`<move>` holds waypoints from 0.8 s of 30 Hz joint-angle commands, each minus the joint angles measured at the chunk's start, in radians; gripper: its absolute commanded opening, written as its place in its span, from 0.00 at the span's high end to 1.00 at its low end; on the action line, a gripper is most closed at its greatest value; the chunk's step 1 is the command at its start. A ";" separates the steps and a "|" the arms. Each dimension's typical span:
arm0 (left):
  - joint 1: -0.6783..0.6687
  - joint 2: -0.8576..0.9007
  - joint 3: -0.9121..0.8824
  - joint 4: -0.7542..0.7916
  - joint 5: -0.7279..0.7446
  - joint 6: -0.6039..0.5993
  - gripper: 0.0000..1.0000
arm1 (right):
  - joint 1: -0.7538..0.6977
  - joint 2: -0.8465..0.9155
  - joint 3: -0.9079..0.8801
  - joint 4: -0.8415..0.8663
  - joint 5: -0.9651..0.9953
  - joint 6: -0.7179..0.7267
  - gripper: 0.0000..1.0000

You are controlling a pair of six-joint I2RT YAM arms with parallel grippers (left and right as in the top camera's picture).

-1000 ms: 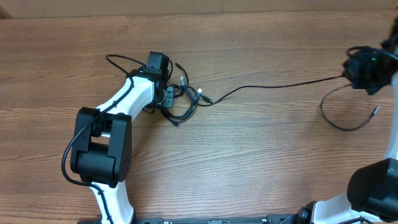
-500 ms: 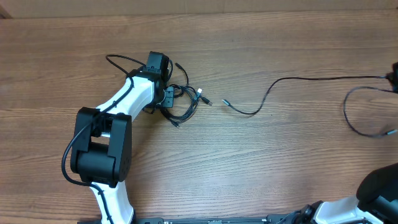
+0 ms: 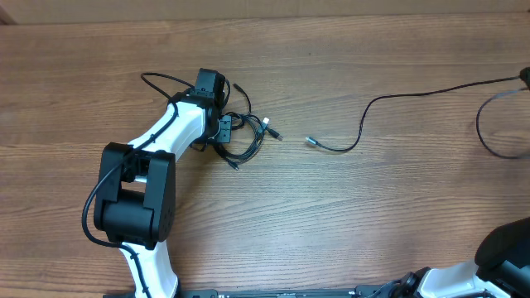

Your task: Untangle cables

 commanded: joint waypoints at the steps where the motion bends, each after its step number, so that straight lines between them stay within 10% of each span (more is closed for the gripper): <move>1: 0.005 0.068 -0.046 -0.006 -0.023 -0.014 0.88 | 0.019 -0.008 0.015 0.005 -0.072 -0.131 0.96; 4: 0.005 0.068 -0.046 -0.006 -0.019 -0.014 0.88 | 0.031 0.010 0.014 -0.013 -0.071 -0.130 0.82; 8: 0.005 0.068 -0.046 -0.006 -0.019 -0.014 0.88 | 0.040 0.048 0.014 -0.047 -0.067 -0.123 0.31; 12: 0.005 0.068 -0.046 -0.006 -0.019 -0.014 0.87 | 0.048 0.083 0.013 -0.072 -0.068 -0.123 0.00; 24: 0.005 0.068 -0.046 -0.005 -0.019 -0.014 0.86 | 0.223 0.126 -0.018 -0.217 0.041 -0.092 0.08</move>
